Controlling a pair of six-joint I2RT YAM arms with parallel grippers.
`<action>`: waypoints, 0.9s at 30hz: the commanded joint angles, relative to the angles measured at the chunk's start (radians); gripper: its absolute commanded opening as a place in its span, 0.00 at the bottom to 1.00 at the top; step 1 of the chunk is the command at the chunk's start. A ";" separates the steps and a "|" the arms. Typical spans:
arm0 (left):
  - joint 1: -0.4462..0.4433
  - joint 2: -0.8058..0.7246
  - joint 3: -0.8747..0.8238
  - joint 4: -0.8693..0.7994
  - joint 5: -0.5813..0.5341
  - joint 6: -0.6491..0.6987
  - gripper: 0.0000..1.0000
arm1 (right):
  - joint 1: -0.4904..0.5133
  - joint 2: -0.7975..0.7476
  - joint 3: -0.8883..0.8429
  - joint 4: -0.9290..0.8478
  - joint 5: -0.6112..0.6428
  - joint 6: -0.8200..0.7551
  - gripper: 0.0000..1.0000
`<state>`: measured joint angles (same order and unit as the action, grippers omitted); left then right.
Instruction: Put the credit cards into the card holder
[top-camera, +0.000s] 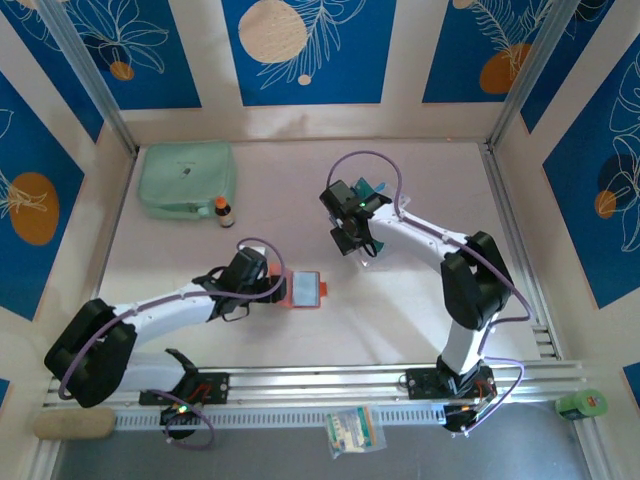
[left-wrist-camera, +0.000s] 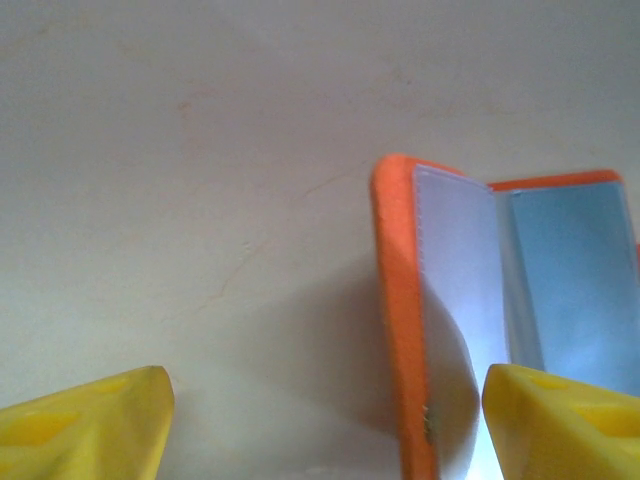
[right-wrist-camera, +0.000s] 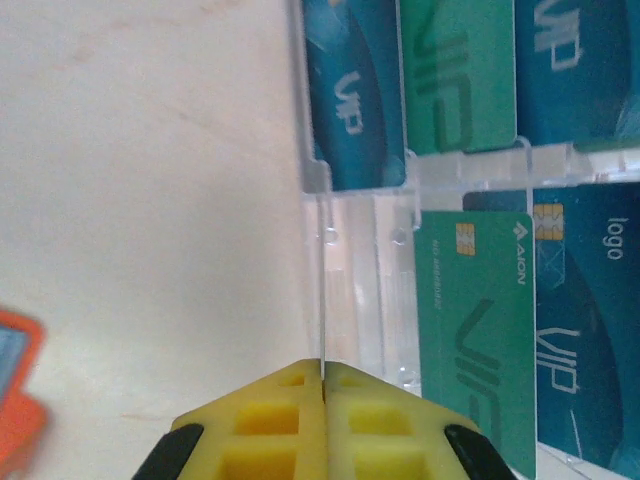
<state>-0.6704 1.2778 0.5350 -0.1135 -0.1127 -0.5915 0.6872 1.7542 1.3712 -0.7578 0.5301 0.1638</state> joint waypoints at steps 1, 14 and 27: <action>0.008 -0.017 0.039 -0.040 -0.006 0.032 0.81 | 0.029 -0.069 0.037 -0.029 -0.061 0.040 0.00; 0.017 0.018 0.063 -0.128 -0.079 0.077 0.81 | 0.037 -0.294 -0.365 0.597 -0.586 0.554 0.00; 0.017 0.046 0.009 -0.117 -0.093 0.047 0.81 | 0.124 -0.205 -0.670 1.121 -0.543 0.797 0.00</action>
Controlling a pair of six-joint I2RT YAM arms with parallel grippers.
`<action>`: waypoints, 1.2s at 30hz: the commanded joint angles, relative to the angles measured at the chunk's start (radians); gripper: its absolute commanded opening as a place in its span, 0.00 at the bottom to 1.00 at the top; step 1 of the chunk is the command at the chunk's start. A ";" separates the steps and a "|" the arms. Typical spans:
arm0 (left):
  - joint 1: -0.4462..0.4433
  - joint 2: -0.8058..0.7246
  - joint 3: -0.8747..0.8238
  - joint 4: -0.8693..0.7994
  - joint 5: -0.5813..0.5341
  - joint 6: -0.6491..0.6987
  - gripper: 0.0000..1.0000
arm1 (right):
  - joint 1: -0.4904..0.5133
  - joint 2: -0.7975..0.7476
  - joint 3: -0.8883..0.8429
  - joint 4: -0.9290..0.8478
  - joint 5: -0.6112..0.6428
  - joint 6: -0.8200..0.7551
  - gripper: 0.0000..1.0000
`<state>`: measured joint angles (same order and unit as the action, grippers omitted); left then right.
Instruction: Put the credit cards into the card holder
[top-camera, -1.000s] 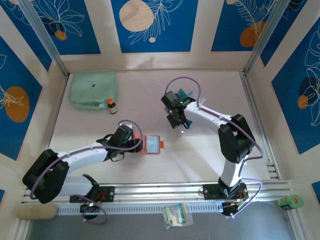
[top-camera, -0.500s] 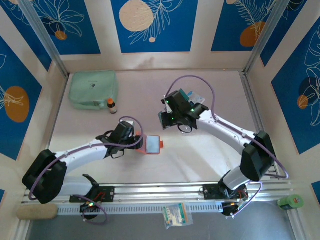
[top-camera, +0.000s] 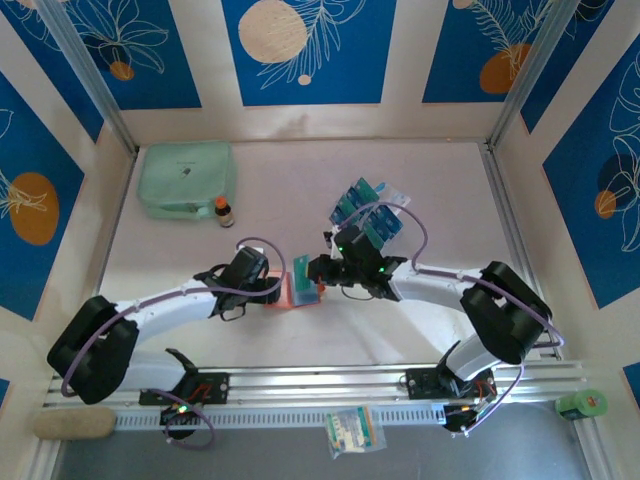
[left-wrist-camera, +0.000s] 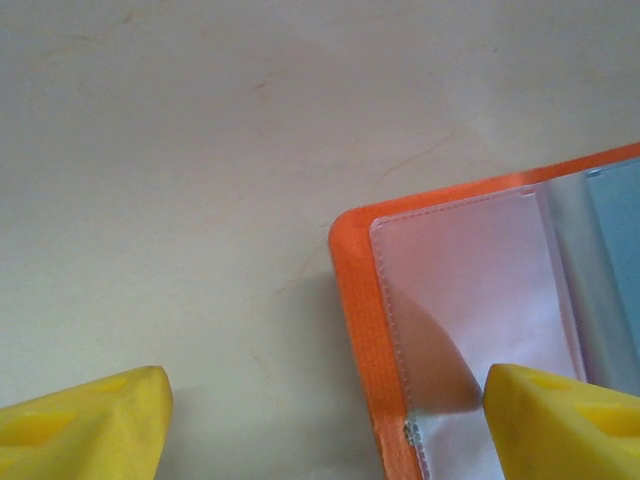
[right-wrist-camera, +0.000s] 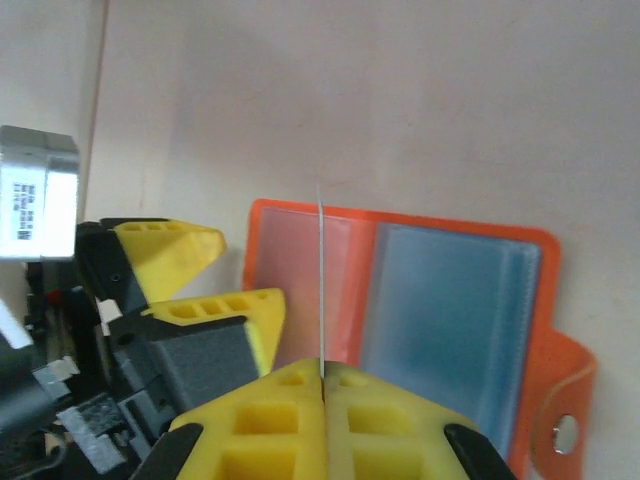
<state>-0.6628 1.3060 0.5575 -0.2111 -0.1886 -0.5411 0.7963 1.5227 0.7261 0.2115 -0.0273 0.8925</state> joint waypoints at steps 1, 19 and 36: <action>0.010 0.025 -0.013 -0.019 -0.014 -0.004 0.81 | 0.019 0.037 -0.035 0.173 0.020 0.077 0.00; 0.010 0.044 -0.012 -0.007 -0.017 -0.009 0.81 | 0.046 0.152 -0.096 0.340 0.052 0.137 0.00; 0.009 0.044 -0.014 -0.003 -0.017 -0.004 0.81 | 0.052 0.201 -0.127 0.378 0.048 0.153 0.00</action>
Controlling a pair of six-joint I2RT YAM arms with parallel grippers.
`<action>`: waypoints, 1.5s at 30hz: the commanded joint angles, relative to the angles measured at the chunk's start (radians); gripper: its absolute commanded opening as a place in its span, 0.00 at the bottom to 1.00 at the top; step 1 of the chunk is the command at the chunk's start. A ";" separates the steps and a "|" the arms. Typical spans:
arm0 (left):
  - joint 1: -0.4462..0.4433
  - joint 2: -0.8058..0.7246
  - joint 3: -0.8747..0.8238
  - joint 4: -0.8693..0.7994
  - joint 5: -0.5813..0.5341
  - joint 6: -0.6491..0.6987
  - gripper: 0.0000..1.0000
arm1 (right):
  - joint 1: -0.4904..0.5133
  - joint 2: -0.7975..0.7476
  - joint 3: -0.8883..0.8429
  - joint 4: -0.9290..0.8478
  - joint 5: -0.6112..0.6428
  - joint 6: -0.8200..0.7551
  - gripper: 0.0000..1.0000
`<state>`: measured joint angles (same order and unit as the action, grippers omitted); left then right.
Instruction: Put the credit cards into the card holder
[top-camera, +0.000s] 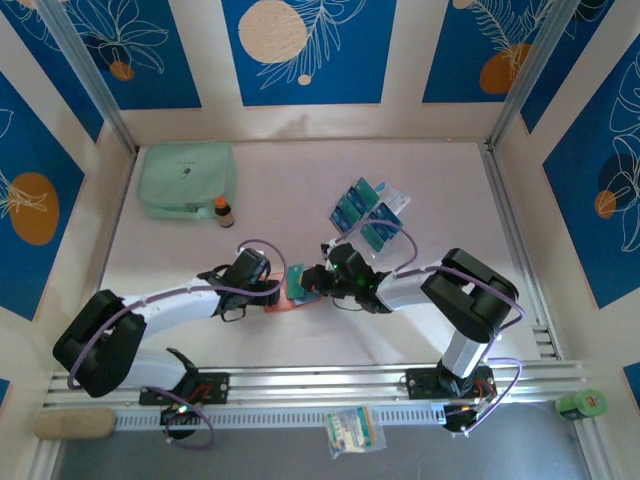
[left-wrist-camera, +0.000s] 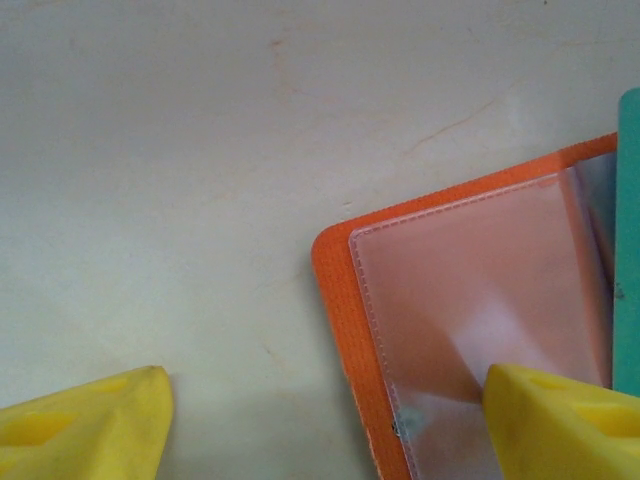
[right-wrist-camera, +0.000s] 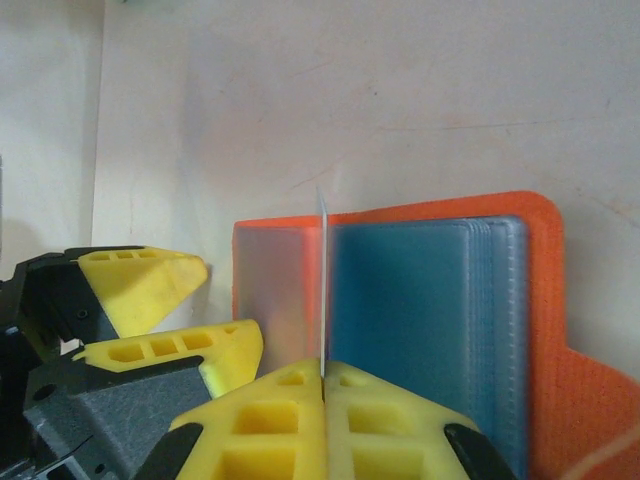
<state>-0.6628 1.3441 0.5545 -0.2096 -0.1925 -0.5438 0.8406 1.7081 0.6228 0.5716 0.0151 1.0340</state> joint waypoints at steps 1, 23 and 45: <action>0.010 0.006 -0.012 -0.005 -0.013 0.000 0.81 | 0.007 0.013 -0.025 0.017 0.008 0.011 0.00; 0.009 0.003 -0.011 -0.001 -0.015 0.002 0.81 | 0.010 0.077 -0.007 0.057 -0.082 0.028 0.00; 0.010 0.005 -0.005 0.001 -0.021 -0.003 0.81 | -0.003 0.139 0.073 -0.099 -0.179 0.015 0.00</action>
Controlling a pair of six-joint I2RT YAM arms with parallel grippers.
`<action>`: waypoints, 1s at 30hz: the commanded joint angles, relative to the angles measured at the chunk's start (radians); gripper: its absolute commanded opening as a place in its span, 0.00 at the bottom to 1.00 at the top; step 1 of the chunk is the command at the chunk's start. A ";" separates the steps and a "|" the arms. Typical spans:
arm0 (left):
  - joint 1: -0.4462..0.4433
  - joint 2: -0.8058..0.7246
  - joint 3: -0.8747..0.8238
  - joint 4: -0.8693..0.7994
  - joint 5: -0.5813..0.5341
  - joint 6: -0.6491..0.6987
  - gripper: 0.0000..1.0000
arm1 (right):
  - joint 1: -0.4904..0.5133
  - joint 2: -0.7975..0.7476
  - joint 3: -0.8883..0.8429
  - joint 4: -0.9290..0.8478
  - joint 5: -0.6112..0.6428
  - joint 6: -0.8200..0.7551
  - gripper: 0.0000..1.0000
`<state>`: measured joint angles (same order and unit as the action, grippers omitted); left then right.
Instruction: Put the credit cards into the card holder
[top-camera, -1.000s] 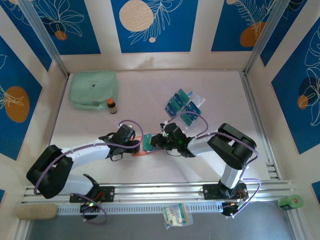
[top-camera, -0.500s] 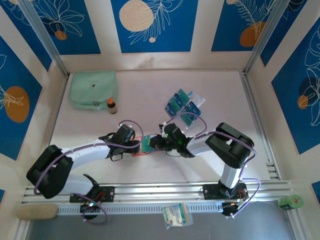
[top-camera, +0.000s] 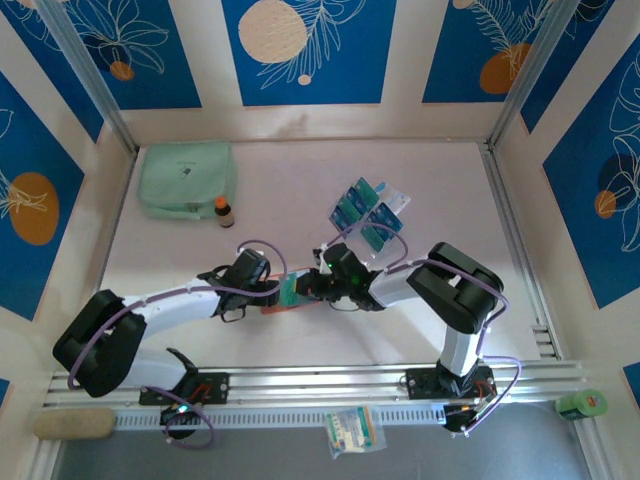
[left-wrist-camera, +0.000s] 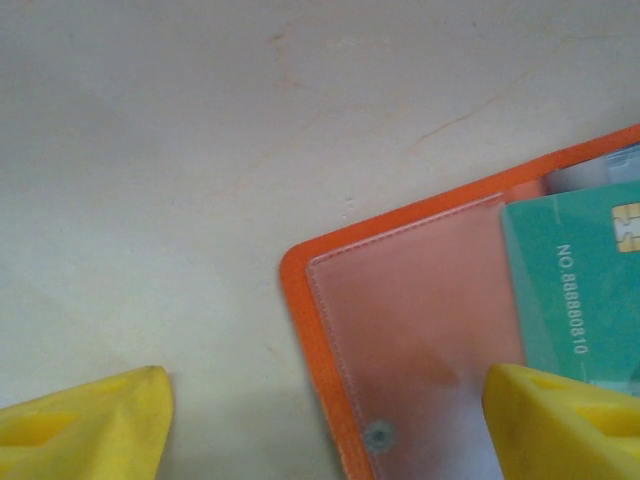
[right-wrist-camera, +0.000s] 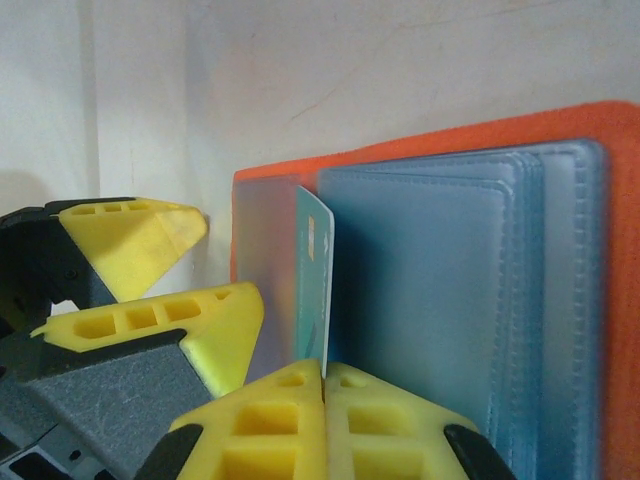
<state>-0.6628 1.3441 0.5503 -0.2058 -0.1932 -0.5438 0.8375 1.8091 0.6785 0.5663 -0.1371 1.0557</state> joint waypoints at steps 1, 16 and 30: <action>0.011 0.001 0.003 -0.008 -0.021 -0.007 0.81 | 0.000 0.046 0.026 -0.107 -0.030 -0.007 0.00; 0.054 -0.055 -0.013 -0.053 -0.058 -0.097 0.81 | -0.007 -0.015 0.102 -0.310 -0.018 -0.104 0.35; 0.078 -0.048 -0.026 -0.051 -0.071 -0.127 0.81 | -0.016 -0.053 0.149 -0.442 0.037 -0.170 0.36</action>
<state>-0.5972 1.2800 0.5365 -0.2478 -0.2485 -0.6575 0.8284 1.7851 0.8181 0.2333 -0.1413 0.9249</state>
